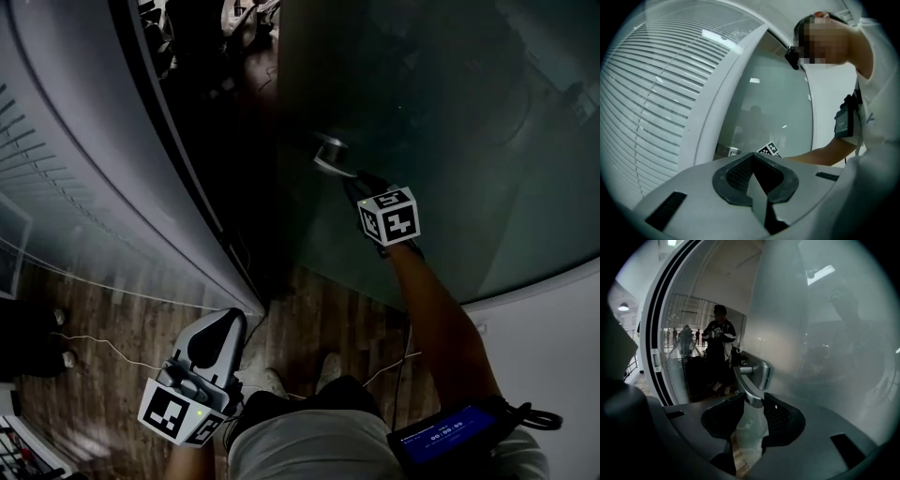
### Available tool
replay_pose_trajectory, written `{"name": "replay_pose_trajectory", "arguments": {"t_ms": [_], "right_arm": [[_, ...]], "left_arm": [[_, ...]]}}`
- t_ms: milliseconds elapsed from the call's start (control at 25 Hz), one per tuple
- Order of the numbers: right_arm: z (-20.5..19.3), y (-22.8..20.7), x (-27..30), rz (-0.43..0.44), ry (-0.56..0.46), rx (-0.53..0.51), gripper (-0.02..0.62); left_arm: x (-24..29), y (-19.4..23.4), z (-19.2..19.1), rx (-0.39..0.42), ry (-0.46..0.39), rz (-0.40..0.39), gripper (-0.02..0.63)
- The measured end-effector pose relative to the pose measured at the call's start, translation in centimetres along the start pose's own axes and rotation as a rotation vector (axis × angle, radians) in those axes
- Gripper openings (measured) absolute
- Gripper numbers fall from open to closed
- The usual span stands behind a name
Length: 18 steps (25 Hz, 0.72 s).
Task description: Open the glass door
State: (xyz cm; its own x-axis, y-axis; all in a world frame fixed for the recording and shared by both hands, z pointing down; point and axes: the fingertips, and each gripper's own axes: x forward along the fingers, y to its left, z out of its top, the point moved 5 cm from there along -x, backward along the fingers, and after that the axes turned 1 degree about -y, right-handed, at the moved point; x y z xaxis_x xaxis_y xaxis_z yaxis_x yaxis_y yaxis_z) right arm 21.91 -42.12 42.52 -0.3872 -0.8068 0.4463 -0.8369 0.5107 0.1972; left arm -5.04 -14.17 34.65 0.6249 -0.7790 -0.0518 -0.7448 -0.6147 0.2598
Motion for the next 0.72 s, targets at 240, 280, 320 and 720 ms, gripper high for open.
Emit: {"name": "replay_pose_trajectory", "arguments": {"t_ms": [240, 280, 320, 720], "right_arm": [[-1.2, -4.0, 2.2, 0.004, 0.002, 0.044, 0.129], [-1.5, -4.8, 2.6, 0.011, 0.002, 0.049, 0.129], [-1.7, -5.5, 2.9, 0.016, 0.001, 0.054, 0.129], [-1.8, -10.4, 5.6, 0.007, -0.009, 0.062, 0.126]], "left_arm": [[4.0, -2.2, -1.3, 0.019, 0.013, 0.000, 0.000], [4.8, -2.8, -1.8, 0.024, 0.019, 0.002, 0.000], [5.6, -3.3, -2.1, 0.026, 0.024, 0.003, 0.000], [9.7, -4.5, -2.8, 0.021, 0.006, 0.049, 0.000]]}}
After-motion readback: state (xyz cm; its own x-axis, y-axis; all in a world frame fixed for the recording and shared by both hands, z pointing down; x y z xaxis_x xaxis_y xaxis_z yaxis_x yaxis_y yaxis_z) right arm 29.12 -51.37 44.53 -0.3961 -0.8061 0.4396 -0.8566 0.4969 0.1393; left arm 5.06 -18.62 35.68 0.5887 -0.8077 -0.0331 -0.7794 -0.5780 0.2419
